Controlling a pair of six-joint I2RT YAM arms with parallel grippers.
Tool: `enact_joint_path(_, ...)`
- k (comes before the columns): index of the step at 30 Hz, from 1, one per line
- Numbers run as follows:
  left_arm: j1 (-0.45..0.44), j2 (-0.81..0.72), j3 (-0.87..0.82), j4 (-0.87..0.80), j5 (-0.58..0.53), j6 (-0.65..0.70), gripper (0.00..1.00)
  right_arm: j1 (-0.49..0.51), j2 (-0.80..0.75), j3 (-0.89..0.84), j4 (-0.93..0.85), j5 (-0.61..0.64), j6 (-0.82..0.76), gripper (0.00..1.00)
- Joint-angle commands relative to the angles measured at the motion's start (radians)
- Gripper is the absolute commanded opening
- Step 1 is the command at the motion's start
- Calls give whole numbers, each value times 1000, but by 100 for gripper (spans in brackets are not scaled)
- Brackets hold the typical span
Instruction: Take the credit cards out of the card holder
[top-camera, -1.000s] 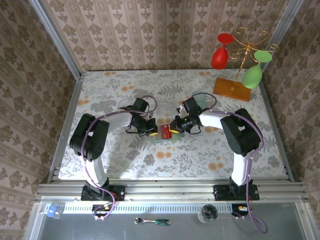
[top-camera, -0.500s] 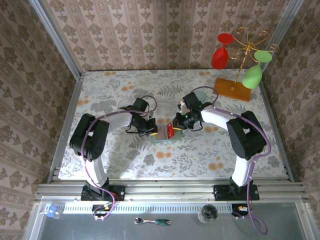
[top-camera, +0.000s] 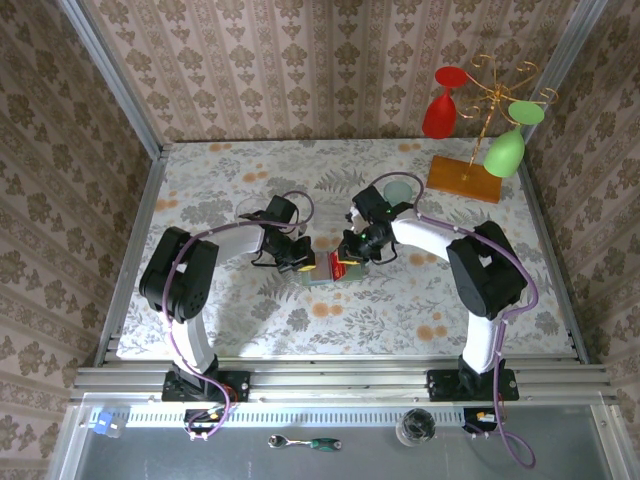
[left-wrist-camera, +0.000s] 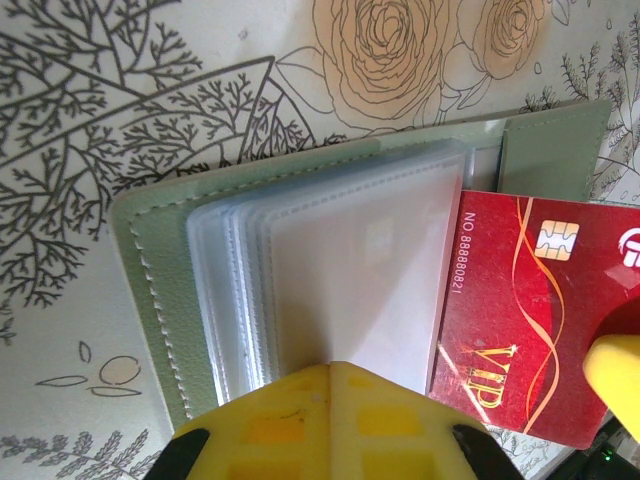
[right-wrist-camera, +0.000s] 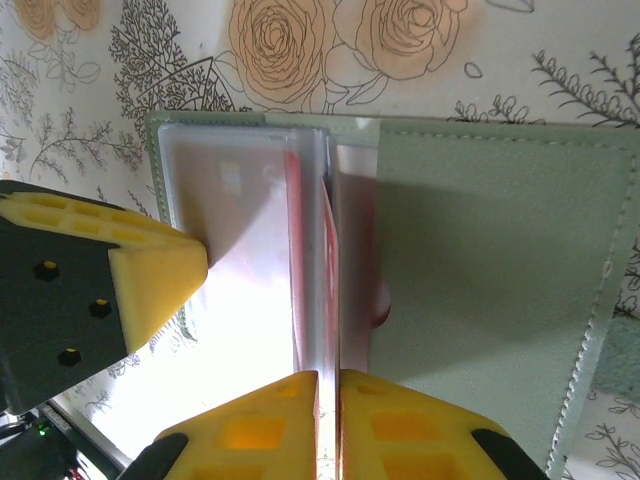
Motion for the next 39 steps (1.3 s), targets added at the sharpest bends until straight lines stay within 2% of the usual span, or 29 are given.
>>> enact_joint_path(1,5,20,8,-34,-16,19,0,15,1,14,-41,23,23,13)
enact_joint_path(12,8,15,2,-25,-12,18,0,19,-13,23,-64,72,26,12)
enact_joint_path(18,8,10,19,-15,-2,13,0,19,-35,29,-93,91,14,8)
enact_joint_path(27,16,-43,44,0,30,-10,0,11,-64,66,-153,108,-55,7)
enact_joint_path(32,35,-95,40,-4,24,-18,0,4,-66,128,-230,101,-262,8)
enact_joint_path(37,67,-145,25,-28,11,-19,1,4,-65,186,-316,162,-571,6)
enact_joint_path(39,109,-165,11,-29,5,-22,1,4,-58,213,-351,183,-700,6)
